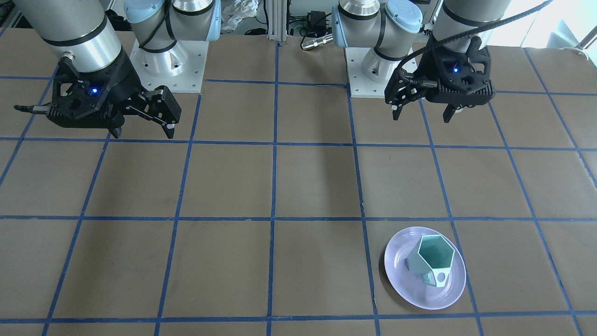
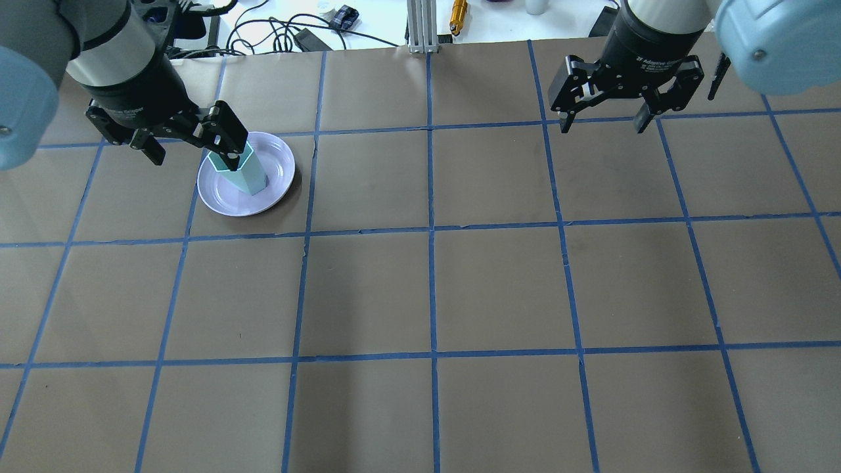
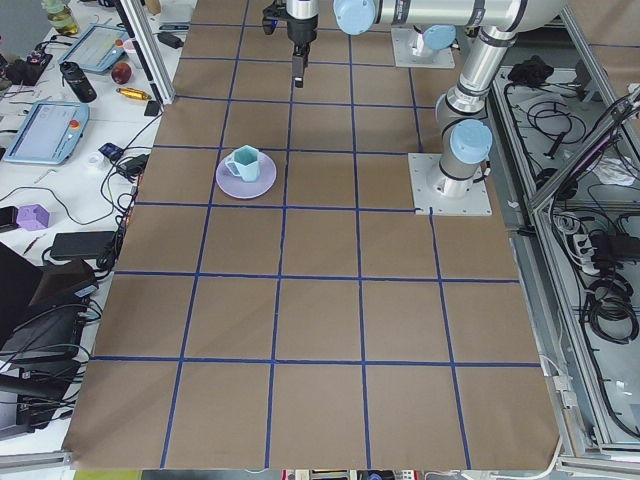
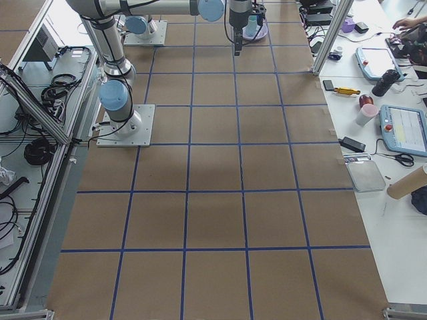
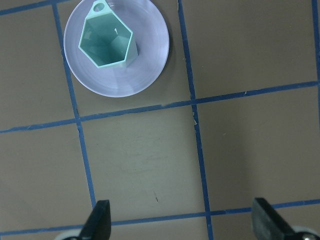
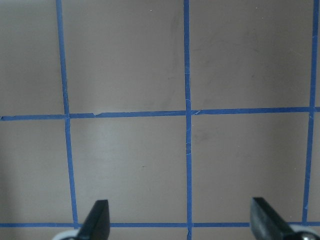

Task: Flip cup and place on plate
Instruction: 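Open the left gripper to release the cup on the plate, then raise the open left gripper up away from the cup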

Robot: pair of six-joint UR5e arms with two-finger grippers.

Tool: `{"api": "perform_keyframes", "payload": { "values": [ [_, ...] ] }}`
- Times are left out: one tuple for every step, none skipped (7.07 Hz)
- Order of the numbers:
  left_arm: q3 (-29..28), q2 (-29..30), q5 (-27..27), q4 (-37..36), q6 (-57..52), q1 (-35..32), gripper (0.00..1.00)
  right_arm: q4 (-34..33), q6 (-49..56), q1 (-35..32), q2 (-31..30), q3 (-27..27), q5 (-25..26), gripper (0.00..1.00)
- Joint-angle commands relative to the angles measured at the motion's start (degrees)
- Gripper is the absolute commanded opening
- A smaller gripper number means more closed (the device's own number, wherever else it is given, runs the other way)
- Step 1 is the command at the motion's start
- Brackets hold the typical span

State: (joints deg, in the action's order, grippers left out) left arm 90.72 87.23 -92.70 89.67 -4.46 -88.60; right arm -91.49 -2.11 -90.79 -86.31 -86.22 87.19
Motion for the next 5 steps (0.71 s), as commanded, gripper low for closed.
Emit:
{"api": "perform_keyframes", "payload": {
  "values": [
    [0.07,-1.97,1.74,1.56,5.25,-1.13,1.00,0.00,0.00,0.00,0.00,0.00,0.00,1.00],
    [0.68,-1.98,1.30,1.39,5.60,-2.27,1.00,0.00,0.00,0.00,0.00,0.00,0.00,1.00],
    [1.29,-1.72,1.64,0.61,6.03,-2.37,1.00,0.00,0.00,0.00,0.00,0.00,0.00,1.00],
    [2.08,-1.80,1.73,-0.01,6.30,-2.37,1.00,0.00,0.00,0.00,0.00,0.00,0.00,1.00],
    [2.09,-1.98,1.65,-0.19,6.22,-2.37,1.00,0.00,0.00,0.00,0.00,0.00,0.00,1.00]
  ]
}}
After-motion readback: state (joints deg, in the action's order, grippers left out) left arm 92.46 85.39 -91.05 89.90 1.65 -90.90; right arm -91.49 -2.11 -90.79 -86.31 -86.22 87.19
